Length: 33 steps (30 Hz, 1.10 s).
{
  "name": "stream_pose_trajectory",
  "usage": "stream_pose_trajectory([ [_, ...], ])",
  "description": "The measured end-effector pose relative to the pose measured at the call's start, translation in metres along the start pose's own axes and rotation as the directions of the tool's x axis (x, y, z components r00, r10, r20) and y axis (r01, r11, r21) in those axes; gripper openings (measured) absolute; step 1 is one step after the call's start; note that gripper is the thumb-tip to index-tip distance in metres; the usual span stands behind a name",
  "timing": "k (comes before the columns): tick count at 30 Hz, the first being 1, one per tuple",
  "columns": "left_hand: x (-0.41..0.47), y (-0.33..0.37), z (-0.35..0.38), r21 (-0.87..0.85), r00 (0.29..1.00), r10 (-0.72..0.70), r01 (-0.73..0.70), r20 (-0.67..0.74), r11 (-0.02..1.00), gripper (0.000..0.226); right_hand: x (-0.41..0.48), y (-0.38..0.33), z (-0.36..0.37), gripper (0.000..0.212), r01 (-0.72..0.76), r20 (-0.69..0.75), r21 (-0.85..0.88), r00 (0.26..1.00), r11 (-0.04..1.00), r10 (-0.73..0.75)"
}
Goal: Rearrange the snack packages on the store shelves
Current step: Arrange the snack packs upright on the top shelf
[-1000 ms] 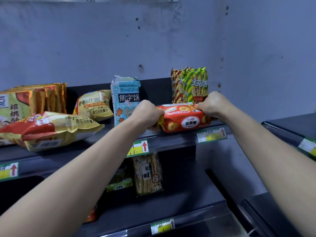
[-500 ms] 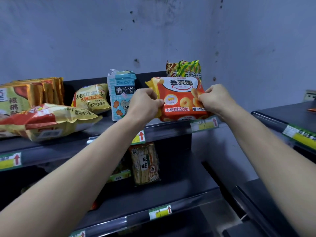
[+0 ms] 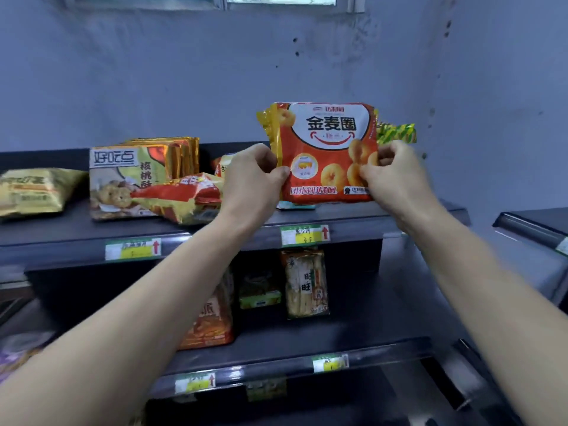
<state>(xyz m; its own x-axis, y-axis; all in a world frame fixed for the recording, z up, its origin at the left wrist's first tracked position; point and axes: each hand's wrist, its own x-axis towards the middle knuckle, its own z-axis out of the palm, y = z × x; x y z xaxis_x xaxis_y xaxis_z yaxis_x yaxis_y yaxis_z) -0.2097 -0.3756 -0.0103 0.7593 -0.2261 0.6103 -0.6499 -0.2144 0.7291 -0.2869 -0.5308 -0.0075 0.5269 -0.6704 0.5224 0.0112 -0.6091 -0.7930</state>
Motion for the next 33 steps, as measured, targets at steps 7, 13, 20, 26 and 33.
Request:
stream_pose_trajectory([
  [7,-0.019,-0.027,-0.121,0.032,0.982,-0.049,0.056,-0.183,0.998,0.028,-0.058,-0.085,0.063,0.023,0.153,0.140,0.098,0.976,0.983,-0.166],
  [13,-0.048,-0.057,-0.242,0.142,0.931,-0.084,0.143,-0.356,0.980,0.016,-0.117,-0.158,0.143,0.030,0.209,0.294,0.262,0.913,0.942,-0.284],
  [20,-0.062,-0.095,-0.346,0.246,0.843,-0.117,0.282,-0.525,0.927,0.011,-0.163,-0.212,0.239,0.021,0.190,0.481,0.349,0.804,0.918,-0.350],
  [26,-0.046,-0.138,-0.383,0.268,0.800,-0.117,0.329,-0.588,0.905,0.013,-0.167,-0.231,0.302,0.021,0.138,0.540,0.415,0.759,0.899,-0.365],
  [33,0.009,-0.184,-0.402,0.307,0.818,-0.082,0.304,-0.569,0.902,0.010,-0.138,-0.242,0.376,0.023,0.070,0.546,0.455,0.766,0.888,-0.340],
])
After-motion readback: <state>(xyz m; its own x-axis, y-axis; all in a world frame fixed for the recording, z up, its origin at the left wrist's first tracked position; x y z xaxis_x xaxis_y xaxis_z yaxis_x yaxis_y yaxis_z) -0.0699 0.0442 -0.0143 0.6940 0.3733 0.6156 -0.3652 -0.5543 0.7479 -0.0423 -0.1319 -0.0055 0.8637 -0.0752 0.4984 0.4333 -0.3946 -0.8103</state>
